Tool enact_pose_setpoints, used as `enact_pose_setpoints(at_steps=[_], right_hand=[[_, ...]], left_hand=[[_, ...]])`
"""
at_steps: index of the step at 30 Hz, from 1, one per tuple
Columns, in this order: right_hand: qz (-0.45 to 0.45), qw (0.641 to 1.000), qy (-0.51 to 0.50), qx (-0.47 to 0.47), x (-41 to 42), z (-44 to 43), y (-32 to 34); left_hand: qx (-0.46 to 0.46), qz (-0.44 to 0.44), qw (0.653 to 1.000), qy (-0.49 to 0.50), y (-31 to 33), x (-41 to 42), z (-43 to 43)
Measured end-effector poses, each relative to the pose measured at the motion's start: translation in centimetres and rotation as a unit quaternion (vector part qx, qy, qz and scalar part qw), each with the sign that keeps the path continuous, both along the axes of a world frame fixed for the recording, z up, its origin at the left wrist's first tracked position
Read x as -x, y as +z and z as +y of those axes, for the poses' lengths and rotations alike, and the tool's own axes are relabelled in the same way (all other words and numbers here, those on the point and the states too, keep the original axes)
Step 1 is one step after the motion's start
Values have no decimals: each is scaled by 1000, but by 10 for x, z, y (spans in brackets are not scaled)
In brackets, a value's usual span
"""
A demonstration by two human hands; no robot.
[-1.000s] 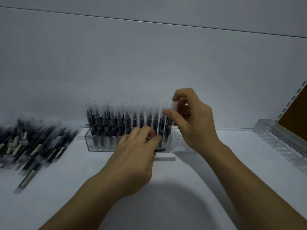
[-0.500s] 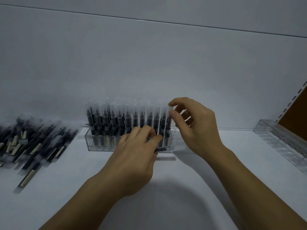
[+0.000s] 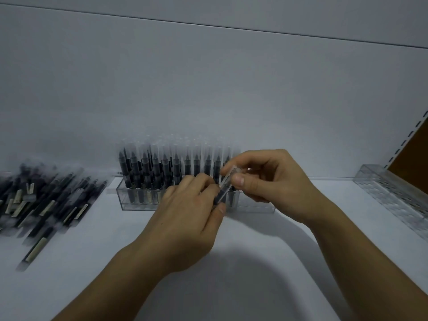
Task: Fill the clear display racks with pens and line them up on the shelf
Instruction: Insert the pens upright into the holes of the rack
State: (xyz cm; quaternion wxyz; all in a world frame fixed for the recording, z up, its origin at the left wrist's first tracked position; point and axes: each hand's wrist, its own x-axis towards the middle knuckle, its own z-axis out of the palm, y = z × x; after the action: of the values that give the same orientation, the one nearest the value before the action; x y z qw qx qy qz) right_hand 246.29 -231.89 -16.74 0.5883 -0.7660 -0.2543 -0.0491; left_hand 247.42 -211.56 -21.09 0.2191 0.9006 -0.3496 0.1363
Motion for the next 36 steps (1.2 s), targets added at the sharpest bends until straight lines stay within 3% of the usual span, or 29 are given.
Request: enact_pose_setpoints(at_steps=[3,10,17,25,36], right_hand=[[-27,998,-48,-22,-1,1,2],[-20,965,-161,-205,-4,-12,15],[-17,942,-187,-279,-8,-26,15],[-97,932,-319,-140,-11,-27,9],[-130,945,-295,-49,-21,-14,-13]], left_hand=[[-25,-3,1000,1,0,1,1],[-59,-20,998,19,-5,1,-2],[-62,-36,997,27,-7,-1,-2],[-56,-44,997,37,-7,-2,-2],[-57,-42,997,34,-9,-2,-1]])
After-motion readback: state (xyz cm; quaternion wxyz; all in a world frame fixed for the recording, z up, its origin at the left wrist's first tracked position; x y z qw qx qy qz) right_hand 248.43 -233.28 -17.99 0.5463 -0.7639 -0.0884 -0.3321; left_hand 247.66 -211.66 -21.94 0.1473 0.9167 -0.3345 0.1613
